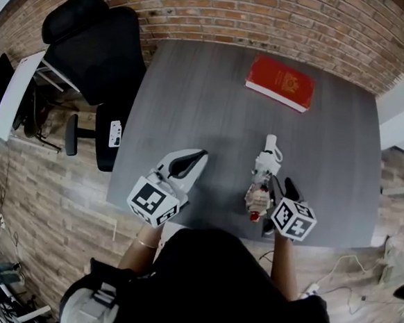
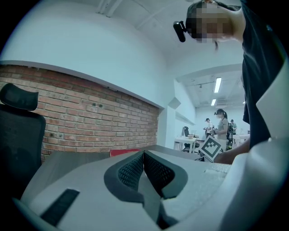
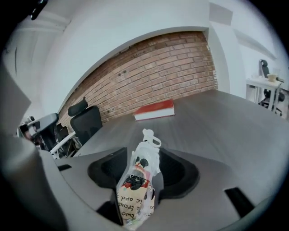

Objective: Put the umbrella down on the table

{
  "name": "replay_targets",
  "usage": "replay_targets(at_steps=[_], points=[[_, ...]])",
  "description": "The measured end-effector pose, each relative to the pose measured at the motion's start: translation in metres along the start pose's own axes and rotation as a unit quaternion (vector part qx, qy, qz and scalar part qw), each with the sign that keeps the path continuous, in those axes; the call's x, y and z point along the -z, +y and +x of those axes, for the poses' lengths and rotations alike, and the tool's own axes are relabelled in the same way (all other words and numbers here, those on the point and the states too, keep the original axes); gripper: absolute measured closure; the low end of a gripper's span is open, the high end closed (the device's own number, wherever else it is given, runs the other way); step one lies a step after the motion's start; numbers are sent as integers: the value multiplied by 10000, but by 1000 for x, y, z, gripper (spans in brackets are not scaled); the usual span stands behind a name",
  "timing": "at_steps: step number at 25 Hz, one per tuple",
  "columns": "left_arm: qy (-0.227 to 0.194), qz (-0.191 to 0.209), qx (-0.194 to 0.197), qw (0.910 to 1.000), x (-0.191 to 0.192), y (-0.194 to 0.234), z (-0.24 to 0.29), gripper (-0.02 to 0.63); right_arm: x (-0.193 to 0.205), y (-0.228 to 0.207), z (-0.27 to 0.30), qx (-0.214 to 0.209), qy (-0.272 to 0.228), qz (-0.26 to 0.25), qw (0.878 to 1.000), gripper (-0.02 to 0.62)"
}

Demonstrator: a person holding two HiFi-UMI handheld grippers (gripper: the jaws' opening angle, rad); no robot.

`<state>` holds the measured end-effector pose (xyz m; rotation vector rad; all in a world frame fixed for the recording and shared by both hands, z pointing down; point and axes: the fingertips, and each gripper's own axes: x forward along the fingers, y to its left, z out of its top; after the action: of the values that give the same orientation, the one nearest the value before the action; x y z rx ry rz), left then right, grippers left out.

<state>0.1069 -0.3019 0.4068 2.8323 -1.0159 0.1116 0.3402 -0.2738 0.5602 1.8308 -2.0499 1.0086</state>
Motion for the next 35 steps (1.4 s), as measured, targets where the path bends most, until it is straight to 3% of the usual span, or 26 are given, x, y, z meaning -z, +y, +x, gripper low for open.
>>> replay_targets(at_steps=[8, 12, 18, 35], points=[[21, 72, 163, 9998, -5, -31, -2, 604, -27, -7, -61, 231, -941, -19, 9953, 497], [27, 64, 250, 9997, -6, -47, -4, 604, -27, -7, -84, 203, -1150, 10, 9932, 598], [27, -5, 292, 9996, -4, -68, -11, 604, -21, 4, -111, 28, -1196, -295, 9924, 598], [59, 100, 292, 9995, -5, -105, -31, 604, -20, 38, -149, -688, -1402, -384, 9870, 600]])
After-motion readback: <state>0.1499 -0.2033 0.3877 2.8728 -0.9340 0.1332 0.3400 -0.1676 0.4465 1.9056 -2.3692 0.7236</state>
